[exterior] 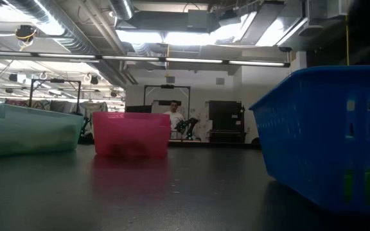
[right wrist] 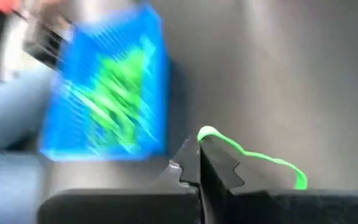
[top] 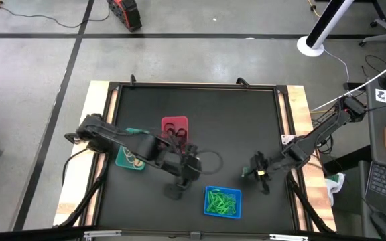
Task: Sort rubber bands into baskets
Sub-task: Put the green rubber band into the blue bin, then return to Home Position
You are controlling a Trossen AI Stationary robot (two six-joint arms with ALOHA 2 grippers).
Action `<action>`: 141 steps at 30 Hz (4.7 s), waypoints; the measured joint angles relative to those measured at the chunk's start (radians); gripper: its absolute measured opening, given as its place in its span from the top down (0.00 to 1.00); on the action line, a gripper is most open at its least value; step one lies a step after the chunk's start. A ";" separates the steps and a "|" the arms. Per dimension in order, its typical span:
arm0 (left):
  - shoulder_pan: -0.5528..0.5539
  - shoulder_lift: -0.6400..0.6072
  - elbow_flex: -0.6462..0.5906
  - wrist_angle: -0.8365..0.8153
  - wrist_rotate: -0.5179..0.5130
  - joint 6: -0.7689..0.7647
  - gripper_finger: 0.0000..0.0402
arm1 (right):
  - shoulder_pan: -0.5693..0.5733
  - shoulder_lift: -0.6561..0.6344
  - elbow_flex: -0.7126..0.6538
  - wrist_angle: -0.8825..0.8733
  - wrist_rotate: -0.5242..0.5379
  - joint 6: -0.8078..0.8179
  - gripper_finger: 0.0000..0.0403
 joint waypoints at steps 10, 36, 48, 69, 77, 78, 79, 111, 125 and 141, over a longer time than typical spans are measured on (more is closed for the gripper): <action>-0.043 -0.245 -0.001 -0.251 -0.221 -0.162 0.68 | 0.000 0.025 0.009 0.474 0.028 -0.269 1.00; -0.312 -0.756 -1.218 -0.013 -0.808 -1.011 0.68 | 0.000 0.454 0.055 0.936 -0.067 -0.370 1.00; -0.312 -0.751 -1.316 0.023 -0.760 -1.022 0.68 | 0.000 0.454 0.055 0.925 -0.079 -0.370 1.00; -0.311 -0.886 -1.316 0.172 -0.810 -0.781 0.68 | -0.001 0.452 0.055 0.904 -0.128 -0.336 0.70; -0.311 -1.266 -1.316 0.181 -0.801 -0.661 0.68 | -0.001 0.451 0.056 0.798 -0.136 -0.336 0.70; -0.311 -1.320 -1.316 0.181 -0.790 -0.653 0.68 | -0.001 0.451 0.056 0.777 -0.136 -0.336 0.70; -0.311 -1.370 -1.316 0.181 -0.775 -0.644 0.68 | -0.001 0.451 0.056 0.758 -0.136 -0.335 0.70; -0.211 -1.882 -1.891 1.027 -0.505 -0.196 0.68 | -0.189 0.421 0.470 -0.126 -0.295 -0.539 0.70; 0.055 -1.883 -1.984 1.130 -0.342 -0.265 0.68 | -0.469 -0.074 0.217 -0.232 -0.299 -0.764 0.70; 0.135 -1.883 -1.984 1.142 -0.193 -0.200 0.68 | -0.716 -0.852 -0.163 -0.104 -0.384 -0.691 0.70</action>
